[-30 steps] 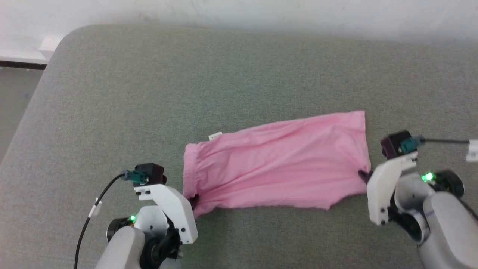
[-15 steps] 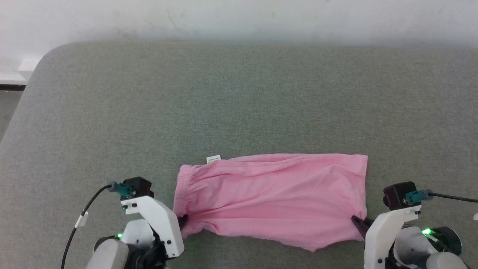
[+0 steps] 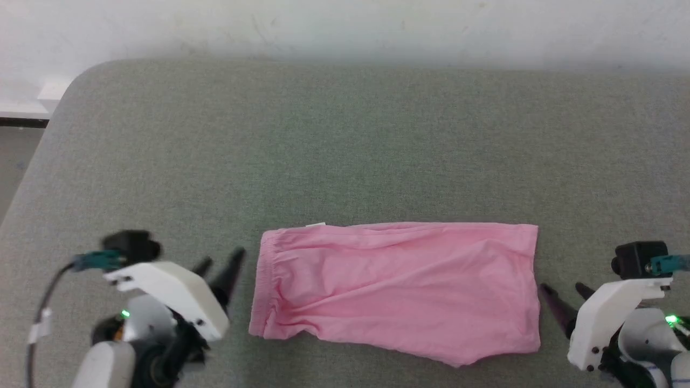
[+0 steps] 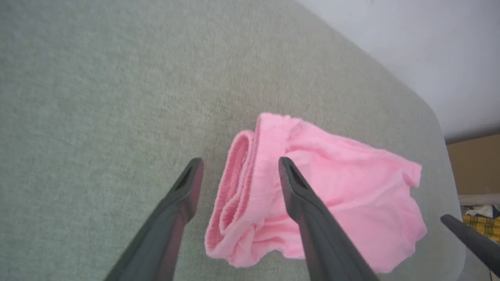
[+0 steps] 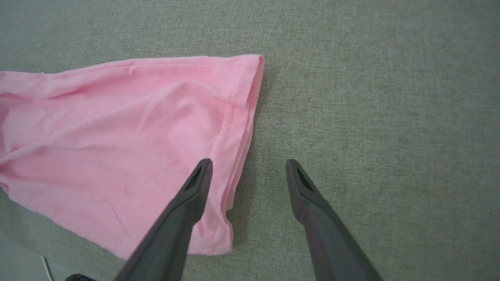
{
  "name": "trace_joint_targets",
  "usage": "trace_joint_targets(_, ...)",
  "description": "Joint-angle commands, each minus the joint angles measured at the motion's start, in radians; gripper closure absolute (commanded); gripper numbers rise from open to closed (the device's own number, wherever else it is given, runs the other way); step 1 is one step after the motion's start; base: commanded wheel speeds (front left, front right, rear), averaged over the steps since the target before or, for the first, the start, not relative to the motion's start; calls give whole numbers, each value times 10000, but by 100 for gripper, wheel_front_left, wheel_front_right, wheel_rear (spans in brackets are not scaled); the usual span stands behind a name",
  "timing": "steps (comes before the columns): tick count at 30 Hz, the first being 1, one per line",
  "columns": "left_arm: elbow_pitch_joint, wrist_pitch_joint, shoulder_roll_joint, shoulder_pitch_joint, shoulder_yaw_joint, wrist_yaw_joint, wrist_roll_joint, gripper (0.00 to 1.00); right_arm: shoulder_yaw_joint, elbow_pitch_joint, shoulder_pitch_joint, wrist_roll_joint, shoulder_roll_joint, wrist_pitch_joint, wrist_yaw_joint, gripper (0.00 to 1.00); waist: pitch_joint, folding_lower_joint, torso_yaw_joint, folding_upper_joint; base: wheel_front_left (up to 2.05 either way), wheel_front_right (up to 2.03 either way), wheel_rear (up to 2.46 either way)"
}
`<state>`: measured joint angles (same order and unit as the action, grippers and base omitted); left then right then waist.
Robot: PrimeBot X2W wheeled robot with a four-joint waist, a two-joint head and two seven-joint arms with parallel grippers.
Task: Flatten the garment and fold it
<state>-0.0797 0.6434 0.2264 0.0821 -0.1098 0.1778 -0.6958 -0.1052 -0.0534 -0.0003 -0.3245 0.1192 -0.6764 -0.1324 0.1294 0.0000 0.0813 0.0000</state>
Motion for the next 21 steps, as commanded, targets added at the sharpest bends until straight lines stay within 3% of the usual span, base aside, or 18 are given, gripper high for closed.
trace_joint_targets(1, -466, -960, 13, 59, 438, -29, 151, 0, -97, 150, -281, 17, 118, -129, 17, 0, 43, 0, 40, 0, 0, 0, 0)
trace_joint_targets(8, -334, -5298, 106, 454, 654, -1282, 1689, 0, 195, 1269, -1131, -185, 549, -487, 17, 0, 247, 0, 199, 0, 0, 0, 0)
trace_joint_targets(12, 255, -8008, 229, 649, 318, -1593, 3180, 0, 715, 1768, -1439, -567, 743, -845, 17, 0, 318, 0, 262, 0, 0, 0, 0)
trace_joint_targets(15, 635, -8824, 124, 708, 83, -1455, 3961, 0, 1118, 2024, -1550, -737, 863, -1109, 17, 0, 365, 0, 297, 0, 0, 0, 0)
trace_joint_targets(21, 784, -9043, -386, 747, -22, -1277, 4625, 0, 2003, 2293, -1795, -1033, 900, -1244, 17, 0, 491, 0, 333, 0, 0, 0, 0)
